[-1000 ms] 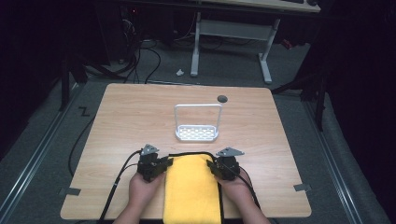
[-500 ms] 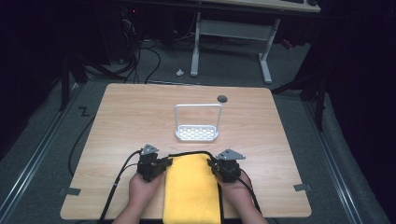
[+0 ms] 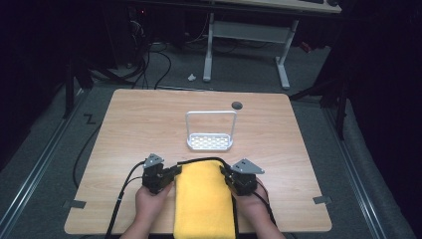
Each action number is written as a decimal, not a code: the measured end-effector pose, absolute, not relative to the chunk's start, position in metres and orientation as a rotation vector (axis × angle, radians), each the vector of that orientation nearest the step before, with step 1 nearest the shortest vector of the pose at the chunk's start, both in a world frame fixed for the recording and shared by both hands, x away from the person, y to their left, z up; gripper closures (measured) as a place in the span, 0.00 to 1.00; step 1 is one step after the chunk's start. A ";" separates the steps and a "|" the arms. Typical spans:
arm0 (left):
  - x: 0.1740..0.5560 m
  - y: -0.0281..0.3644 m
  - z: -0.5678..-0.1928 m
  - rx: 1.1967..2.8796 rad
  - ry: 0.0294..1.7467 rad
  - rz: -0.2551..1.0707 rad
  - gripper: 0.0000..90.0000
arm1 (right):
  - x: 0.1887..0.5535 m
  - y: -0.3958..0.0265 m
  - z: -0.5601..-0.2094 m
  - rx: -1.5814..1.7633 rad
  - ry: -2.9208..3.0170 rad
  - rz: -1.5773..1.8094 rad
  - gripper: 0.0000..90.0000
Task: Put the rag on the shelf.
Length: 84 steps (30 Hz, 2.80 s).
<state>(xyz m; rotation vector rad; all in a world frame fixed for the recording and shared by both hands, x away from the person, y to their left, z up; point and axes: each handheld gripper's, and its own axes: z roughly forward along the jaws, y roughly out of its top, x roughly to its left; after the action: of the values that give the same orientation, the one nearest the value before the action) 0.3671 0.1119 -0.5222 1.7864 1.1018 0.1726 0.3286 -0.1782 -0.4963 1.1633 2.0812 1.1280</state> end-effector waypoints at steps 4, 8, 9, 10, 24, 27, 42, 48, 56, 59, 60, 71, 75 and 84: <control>0.367 0.112 -0.509 1.755 1.078 0.207 0.94 | 0.330 -0.178 -0.489 1.151 2.048 1.146 0.90; 0.367 0.111 -0.497 1.751 1.046 0.249 0.94 | 0.331 -0.179 -0.480 1.137 2.023 1.159 0.89; 0.367 0.111 -0.494 1.747 1.038 0.256 0.94 | 0.331 -0.179 -0.477 1.129 2.020 1.160 0.89; 0.367 0.111 -0.490 1.743 1.031 0.268 0.94 | 0.331 -0.180 -0.475 1.133 2.017 1.169 0.89; 0.367 0.109 -0.438 1.642 0.950 0.338 0.94 | 0.334 -0.180 -0.431 1.067 1.929 1.209 0.89; 0.368 0.109 -0.424 1.623 0.929 0.353 0.94 | 0.333 -0.180 -0.420 1.049 1.903 1.216 0.89; 0.368 0.106 -0.371 1.573 0.844 0.454 0.95 | 0.336 -0.184 -0.377 1.005 1.823 1.287 0.89; 0.369 0.106 -0.352 1.554 0.819 0.483 0.95 | 0.337 -0.184 -0.361 0.978 1.791 1.310 0.89; 0.371 0.104 -0.329 1.547 0.775 0.546 0.95 | 0.340 -0.186 -0.342 0.965 1.740 1.339 0.90; 0.372 0.102 -0.322 1.550 0.758 0.559 0.95 | 0.341 -0.187 -0.334 0.945 1.724 1.331 0.90; 0.373 0.102 -0.320 1.549 0.754 0.563 0.95 | 0.341 -0.189 -0.332 0.945 1.721 1.335 0.90; 0.385 0.094 -0.310 1.564 0.727 0.587 0.95 | 0.352 -0.196 -0.322 0.950 1.700 1.316 0.90; 0.395 0.094 -0.305 1.554 0.725 0.561 0.95 | 0.358 -0.196 -0.318 0.966 1.698 1.314 0.90; 0.430 0.094 -0.304 1.581 0.774 0.607 0.95 | 0.390 -0.192 -0.316 0.979 1.709 1.315 0.90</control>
<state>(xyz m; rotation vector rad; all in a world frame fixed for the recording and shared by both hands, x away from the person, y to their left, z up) 0.4304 0.0936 -0.3038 1.5809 0.7738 0.6075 0.3895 -0.1915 -0.3163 0.9794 1.7095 1.3149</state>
